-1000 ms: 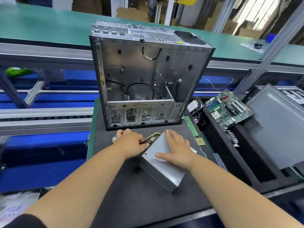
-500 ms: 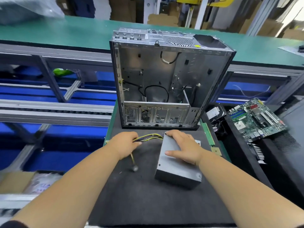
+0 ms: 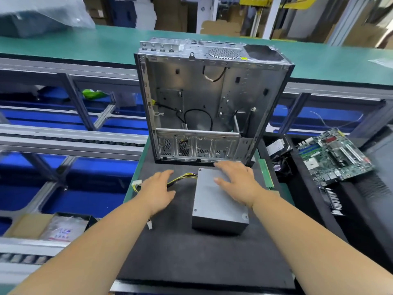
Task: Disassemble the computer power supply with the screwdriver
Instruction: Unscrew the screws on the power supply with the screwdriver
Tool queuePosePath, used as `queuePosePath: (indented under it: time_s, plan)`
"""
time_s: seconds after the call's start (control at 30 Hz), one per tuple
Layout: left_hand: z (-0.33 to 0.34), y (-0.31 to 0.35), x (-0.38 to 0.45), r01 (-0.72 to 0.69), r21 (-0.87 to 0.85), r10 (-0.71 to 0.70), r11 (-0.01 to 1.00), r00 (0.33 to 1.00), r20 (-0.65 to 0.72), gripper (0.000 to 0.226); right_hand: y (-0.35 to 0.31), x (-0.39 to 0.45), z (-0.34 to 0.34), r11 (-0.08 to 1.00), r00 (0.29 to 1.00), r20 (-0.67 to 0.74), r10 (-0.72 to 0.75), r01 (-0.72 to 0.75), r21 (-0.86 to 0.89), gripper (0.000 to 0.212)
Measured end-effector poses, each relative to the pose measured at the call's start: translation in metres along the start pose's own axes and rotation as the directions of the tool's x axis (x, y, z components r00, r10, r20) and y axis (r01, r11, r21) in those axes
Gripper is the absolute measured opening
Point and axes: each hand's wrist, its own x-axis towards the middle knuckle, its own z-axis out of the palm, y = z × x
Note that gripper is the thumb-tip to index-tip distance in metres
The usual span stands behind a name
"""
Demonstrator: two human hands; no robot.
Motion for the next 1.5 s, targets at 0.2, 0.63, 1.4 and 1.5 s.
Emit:
queuePosePath:
  time_s: [0.2,0.63,1.4,1.5]
  plan:
    - [0.007,0.062,-0.007,-0.267,-0.084,0.248,0.96,0.951,-0.186,0.054,0.046,-0.044,-0.018,0.952,0.95,-0.162,0.267,-0.234,0.195,0.043]
    - [0.077,0.141,-0.007,-0.597,0.21,0.56,0.775,0.801,0.213,0.099,0.12,-0.14,-0.01,0.727,0.742,0.111,0.661,-0.67,0.151,0.036]
    - [0.049,0.119,0.017,-0.467,-0.123,0.471,0.876,0.882,0.002,0.059,0.094,-0.14,-0.014,0.609,0.62,-0.097,0.778,-0.709,0.356,0.02]
    - [0.048,0.107,0.025,-0.493,-0.034,0.493,0.869,0.87,-0.007,0.059,0.079,-0.131,-0.028,0.629,0.59,-0.241,0.77,-0.641,0.441,0.018]
